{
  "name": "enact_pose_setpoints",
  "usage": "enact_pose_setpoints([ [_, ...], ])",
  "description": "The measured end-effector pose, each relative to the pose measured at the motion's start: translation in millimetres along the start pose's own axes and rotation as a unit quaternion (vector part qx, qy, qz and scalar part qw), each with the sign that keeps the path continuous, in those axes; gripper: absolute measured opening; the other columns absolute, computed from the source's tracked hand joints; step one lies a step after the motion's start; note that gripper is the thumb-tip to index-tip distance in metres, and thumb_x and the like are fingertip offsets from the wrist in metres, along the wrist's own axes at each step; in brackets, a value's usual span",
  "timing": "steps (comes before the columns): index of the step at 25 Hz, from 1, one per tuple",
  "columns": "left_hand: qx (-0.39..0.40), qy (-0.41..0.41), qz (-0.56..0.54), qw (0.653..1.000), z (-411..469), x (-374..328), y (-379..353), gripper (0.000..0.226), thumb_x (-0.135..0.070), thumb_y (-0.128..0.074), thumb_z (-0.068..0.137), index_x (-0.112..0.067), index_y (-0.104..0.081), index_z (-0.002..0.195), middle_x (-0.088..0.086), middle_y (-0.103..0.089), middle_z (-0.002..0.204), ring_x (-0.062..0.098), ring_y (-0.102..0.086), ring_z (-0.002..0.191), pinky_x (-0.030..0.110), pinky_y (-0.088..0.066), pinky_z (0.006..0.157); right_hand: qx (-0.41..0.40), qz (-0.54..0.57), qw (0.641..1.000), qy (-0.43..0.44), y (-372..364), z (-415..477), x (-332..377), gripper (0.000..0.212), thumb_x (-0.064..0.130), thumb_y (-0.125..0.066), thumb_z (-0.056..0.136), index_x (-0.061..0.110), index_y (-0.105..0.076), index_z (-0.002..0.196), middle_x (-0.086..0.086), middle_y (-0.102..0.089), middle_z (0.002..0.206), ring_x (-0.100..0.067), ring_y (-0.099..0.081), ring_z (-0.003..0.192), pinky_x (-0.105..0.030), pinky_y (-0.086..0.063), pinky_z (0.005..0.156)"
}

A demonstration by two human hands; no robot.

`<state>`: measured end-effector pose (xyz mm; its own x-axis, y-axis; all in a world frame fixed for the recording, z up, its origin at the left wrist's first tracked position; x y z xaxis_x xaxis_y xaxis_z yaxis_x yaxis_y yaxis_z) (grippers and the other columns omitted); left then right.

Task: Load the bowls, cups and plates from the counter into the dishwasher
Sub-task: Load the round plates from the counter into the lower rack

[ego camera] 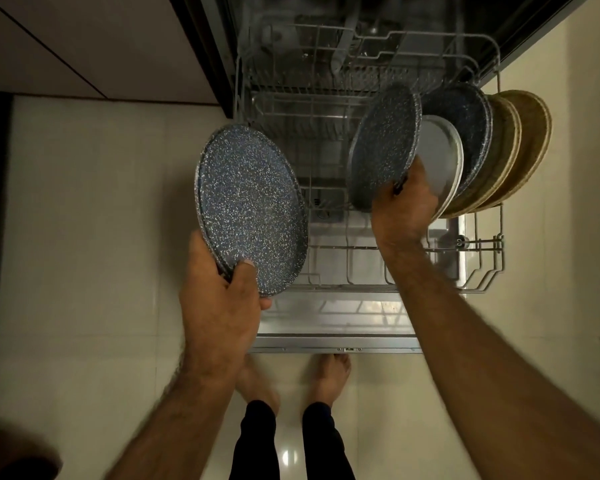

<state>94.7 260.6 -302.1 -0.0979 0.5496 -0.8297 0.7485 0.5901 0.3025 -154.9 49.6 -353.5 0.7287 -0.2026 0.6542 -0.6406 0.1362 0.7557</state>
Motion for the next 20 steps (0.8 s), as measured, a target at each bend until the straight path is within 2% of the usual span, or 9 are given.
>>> enact_pose_setpoints([
  [4, 0.001, -0.006, -0.005, 1.000, 6.8, 2.9, -9.2, 0.050, 0.001, -0.055, 0.095, -0.033, -0.050, 0.131, -0.011, -0.068, 0.117, 0.022, -0.074, 0.089, 0.045, -0.063, 0.058, 0.037, 0.005, 0.999, -0.034, -12.0, -1.6, -20.1, 0.055, 0.013, -0.062, 0.094, 0.021, -0.047, 0.146, -0.008, -0.070, 0.123, -0.027, -0.068, 0.112, -0.041, -0.053, 0.100],
  [7, -0.007, -0.015, -0.018, 1.000, 18.9, -2.2, -19.3, 0.053, 0.001, -0.055, 0.096, -0.042, -0.050, 0.126, -0.015, -0.067, 0.117, 0.020, -0.074, 0.091, 0.044, -0.064, 0.059, 0.061, 0.039, 0.996, -0.049, -15.5, -0.6, -29.3, 0.063, 0.017, -0.066, 0.092, 0.019, -0.040, 0.149, -0.008, -0.069, 0.125, -0.022, -0.069, 0.111, -0.047, -0.058, 0.093],
  [10, -0.023, -0.027, -0.019, 0.999, 45.3, -4.0, -35.7, 0.054, 0.002, -0.053, 0.098, -0.049, -0.049, 0.115, -0.017, -0.065, 0.115, 0.018, -0.074, 0.091, 0.045, -0.065, 0.062, 0.062, 0.067, 0.994, -0.053, -12.2, 3.7, -30.5, 0.071, 0.022, -0.069, 0.092, 0.015, -0.035, 0.154, -0.007, -0.069, 0.126, -0.017, -0.069, 0.109, -0.043, -0.059, 0.093],
  [13, -0.037, -0.042, -0.019, 0.998, 79.6, 0.4, -55.3, 0.046, -0.001, -0.052, 0.097, -0.032, -0.048, 0.131, -0.014, -0.065, 0.114, 0.017, -0.075, 0.086, 0.048, -0.065, 0.064, 0.056, 0.081, 0.995, -0.025, -8.4, 3.0, -24.1, 0.074, 0.024, -0.070, 0.090, 0.015, -0.034, 0.154, -0.006, -0.066, 0.129, -0.017, -0.067, 0.113, -0.042, -0.058, 0.094],
  [16, -0.050, -0.061, 0.024, 0.997, 106.4, 8.0, -76.0, 0.041, -0.009, -0.051, 0.097, -0.026, -0.045, 0.133, -0.016, -0.064, 0.101, 0.016, -0.074, 0.079, 0.048, -0.065, 0.065, 0.050, 0.064, 0.996, 0.022, -5.3, -3.0, -17.9, 0.071, 0.026, -0.070, 0.090, 0.019, -0.036, 0.151, -0.004, -0.062, 0.128, -0.019, -0.063, 0.116, -0.043, -0.058, 0.094],
  [18, -0.058, -0.090, 0.052, 0.993, 115.8, 13.8, -86.3, 0.045, -0.020, -0.049, 0.092, -0.022, -0.043, 0.137, -0.004, -0.067, 0.104, 0.024, -0.073, 0.083, 0.050, -0.064, 0.068, 0.038, 0.049, 0.997, 0.047, 2.3, -11.9, -15.5, 0.070, 0.027, -0.069, 0.091, 0.018, -0.035, 0.151, -0.007, -0.058, 0.131, -0.023, -0.060, 0.119, -0.045, -0.057, 0.095],
  [20, -0.062, -0.115, 0.078, 0.988, 117.8, 17.0, -93.5, 0.051, -0.020, -0.048, 0.093, -0.014, -0.041, 0.143, 0.006, -0.067, 0.108, 0.029, -0.071, 0.084, 0.047, -0.064, 0.069, 0.025, 0.041, 0.996, 0.075, 12.0, -22.6, -12.2, 0.069, 0.025, -0.069, 0.092, 0.013, -0.037, 0.151, -0.013, -0.056, 0.136, -0.028, -0.056, 0.125, -0.048, -0.055, 0.098],
])
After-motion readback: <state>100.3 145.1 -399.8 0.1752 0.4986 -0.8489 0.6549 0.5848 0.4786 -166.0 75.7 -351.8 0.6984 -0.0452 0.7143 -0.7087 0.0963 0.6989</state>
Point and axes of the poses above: each hand's wrist, its own z-axis towards the middle knuckle, its own y-axis out of the back of the hand, x = y × z, the point moved 10 cm from there along z, towards the middle knuckle
